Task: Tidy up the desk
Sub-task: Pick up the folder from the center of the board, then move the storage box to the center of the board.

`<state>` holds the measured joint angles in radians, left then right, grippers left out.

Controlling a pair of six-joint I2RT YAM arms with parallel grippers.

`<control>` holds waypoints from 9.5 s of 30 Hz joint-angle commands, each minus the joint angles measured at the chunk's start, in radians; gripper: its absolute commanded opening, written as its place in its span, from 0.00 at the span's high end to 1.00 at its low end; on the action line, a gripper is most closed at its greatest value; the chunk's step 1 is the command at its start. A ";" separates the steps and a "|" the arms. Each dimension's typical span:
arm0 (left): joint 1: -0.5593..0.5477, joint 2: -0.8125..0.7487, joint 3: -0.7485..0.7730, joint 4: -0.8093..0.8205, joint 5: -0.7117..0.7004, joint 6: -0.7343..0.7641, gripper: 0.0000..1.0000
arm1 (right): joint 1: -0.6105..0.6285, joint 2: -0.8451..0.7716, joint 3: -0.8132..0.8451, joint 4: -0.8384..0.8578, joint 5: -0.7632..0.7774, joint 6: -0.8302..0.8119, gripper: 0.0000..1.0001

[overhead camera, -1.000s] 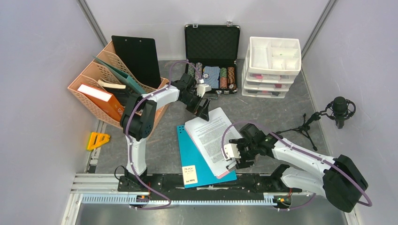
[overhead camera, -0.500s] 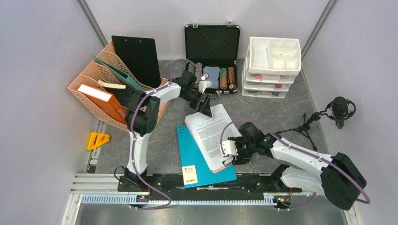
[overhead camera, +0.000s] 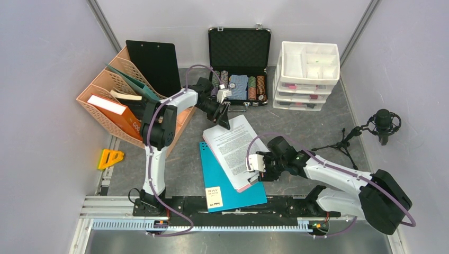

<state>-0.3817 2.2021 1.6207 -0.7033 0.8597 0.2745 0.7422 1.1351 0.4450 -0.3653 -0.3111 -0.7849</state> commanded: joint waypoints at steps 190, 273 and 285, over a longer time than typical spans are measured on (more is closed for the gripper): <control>0.328 -1.042 -0.334 0.017 -0.209 -0.109 0.00 | -0.652 0.089 0.729 0.214 -0.755 0.851 1.00; -0.158 -0.770 -0.842 0.176 -0.856 0.345 0.87 | -0.717 0.048 0.918 -0.233 -0.441 0.603 1.00; -0.158 -1.036 -0.648 0.175 -0.768 0.174 0.00 | -0.591 0.019 1.008 -0.372 -0.392 0.539 1.00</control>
<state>-0.5365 1.2419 0.8669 -0.5426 0.0139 0.5396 0.1192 1.2018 1.3804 -0.7284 -0.6968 -0.2031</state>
